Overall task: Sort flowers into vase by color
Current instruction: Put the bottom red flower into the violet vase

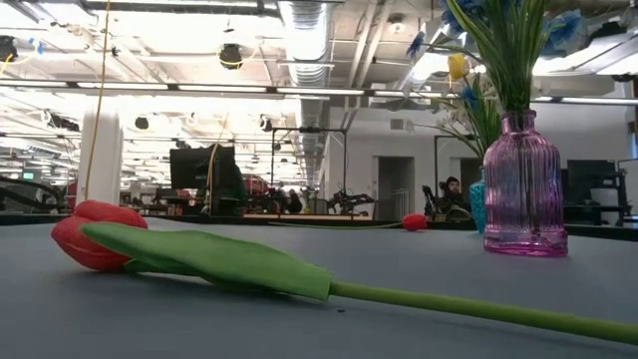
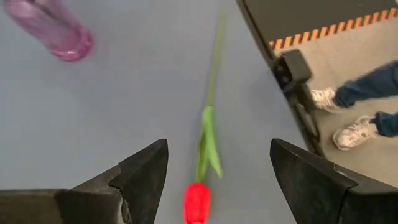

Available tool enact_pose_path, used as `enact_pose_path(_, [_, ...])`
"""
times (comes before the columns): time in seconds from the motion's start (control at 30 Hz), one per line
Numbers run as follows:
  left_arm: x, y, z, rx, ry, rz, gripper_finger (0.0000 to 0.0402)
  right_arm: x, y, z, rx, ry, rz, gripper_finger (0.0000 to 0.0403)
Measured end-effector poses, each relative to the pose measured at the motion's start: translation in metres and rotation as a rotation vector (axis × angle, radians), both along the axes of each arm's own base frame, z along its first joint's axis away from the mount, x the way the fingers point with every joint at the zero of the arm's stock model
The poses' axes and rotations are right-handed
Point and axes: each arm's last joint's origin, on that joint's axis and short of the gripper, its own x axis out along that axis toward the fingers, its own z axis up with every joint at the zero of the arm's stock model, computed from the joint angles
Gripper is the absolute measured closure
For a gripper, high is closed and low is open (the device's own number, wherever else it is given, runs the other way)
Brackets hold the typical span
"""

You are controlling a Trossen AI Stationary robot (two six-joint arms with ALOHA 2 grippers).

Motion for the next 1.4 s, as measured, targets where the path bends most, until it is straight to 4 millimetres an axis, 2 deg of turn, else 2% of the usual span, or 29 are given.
enact_pose_path(0.13, [-0.005, -0.008, 0.000, 0.003, -0.010, 0.000, 0.0130, 0.026, 0.008, -0.030, 0.074, 0.002, 0.021, 0.0018])
enact_pose_path(0.27, [-0.010, -0.015, 0.000, 0.024, -0.025, -0.004, 0.0130, 0.040, 0.006, -0.056, -0.046, -0.066, -0.087, 0.0030])
enact_pose_path(0.47, [-0.017, -0.023, -0.005, 0.043, -0.043, 0.039, 0.0130, 0.042, -0.007, -0.084, -0.267, -0.081, -0.274, 0.0051])
enact_pose_path(0.67, [-0.026, -0.025, -0.028, 0.010, 0.012, 0.080, 0.0130, 0.049, -0.016, -0.102, -0.347, -0.040, -0.294, 0.0059])
enact_pose_path(0.83, [-0.026, -0.029, -0.027, -0.023, -0.010, 0.098, 0.0130, 0.052, -0.019, -0.123, -0.420, 0.007, -0.234, 0.0081])
enact_pose_path(1.07, [-0.026, -0.029, -0.026, -0.042, -0.016, 0.112, 0.0130, 0.043, -0.010, -0.142, -0.480, 0.046, -0.178, 0.0160])
enact_pose_path(1.4, [-0.026, -0.029, -0.026, -0.054, -0.011, 0.121, 0.0130, 0.037, -0.008, -0.127, -0.415, 0.068, -0.181, 0.0367])
